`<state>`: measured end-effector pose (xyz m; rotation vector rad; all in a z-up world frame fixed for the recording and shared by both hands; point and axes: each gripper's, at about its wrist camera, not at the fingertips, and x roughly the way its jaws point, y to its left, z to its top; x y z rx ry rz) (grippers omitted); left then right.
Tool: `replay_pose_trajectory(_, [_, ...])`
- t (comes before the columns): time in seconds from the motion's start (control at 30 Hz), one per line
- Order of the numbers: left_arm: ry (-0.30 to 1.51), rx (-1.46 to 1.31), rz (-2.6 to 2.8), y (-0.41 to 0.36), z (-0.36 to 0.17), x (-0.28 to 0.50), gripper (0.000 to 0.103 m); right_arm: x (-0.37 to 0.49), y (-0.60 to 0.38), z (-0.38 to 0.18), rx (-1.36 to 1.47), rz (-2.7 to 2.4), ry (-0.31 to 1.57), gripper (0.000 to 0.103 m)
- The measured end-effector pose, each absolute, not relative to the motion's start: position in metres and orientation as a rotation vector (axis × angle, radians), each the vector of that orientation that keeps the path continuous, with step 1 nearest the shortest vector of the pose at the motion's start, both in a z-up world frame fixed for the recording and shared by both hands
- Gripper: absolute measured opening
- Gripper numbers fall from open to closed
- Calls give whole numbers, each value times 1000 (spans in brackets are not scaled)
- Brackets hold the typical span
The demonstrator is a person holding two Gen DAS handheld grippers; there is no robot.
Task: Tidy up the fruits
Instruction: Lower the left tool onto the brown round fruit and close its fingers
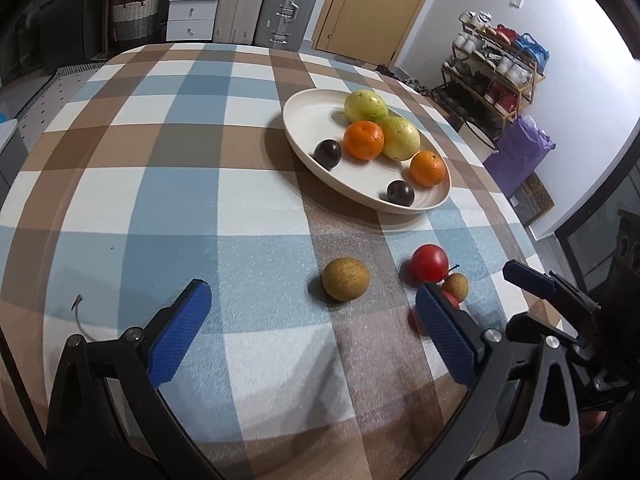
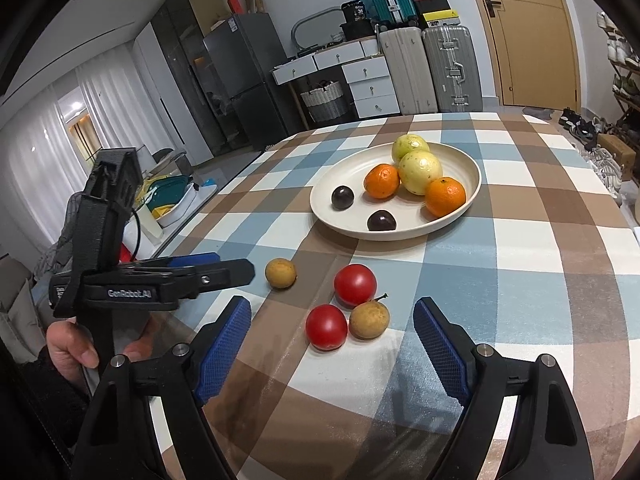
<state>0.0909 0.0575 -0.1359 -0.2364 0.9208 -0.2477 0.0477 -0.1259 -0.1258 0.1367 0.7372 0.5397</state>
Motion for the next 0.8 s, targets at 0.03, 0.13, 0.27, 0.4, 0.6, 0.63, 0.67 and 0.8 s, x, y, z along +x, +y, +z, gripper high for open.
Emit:
replay_pose_trajectory(0.03, [921,-230,-250,56,-137,93,102,48,-126,-126,135,537,739,86])
replay_pose_trajectory(0.13, [921,-189,-264,49,-139,100,100,50,-129,-128,143,533,744,86])
replay_pose_trajectory(0.27, [947,-147,-308,38,-146,108,77,52,-132,-131,159,529,751,86])
replay_pose_trajectory(0.4, [967,-150,-349,33,-150,111,50,52,-135,-132,165,527,755,86])
replay_pose_trajectory(0.6, [986,-192,-429,34,-151,111,26,51,-137,-131,170,538,748,86])
replay_pose_trajectory(0.63, [977,-191,-428,34,-150,110,26,52,-137,-131,168,538,749,86])
replay_pose_trajectory(0.67, [971,-191,-429,35,-148,108,26,52,-136,-131,167,539,751,86])
replay_pose_trajectory(0.8, [946,-205,-428,41,-140,101,26,52,-134,-130,163,536,754,86])
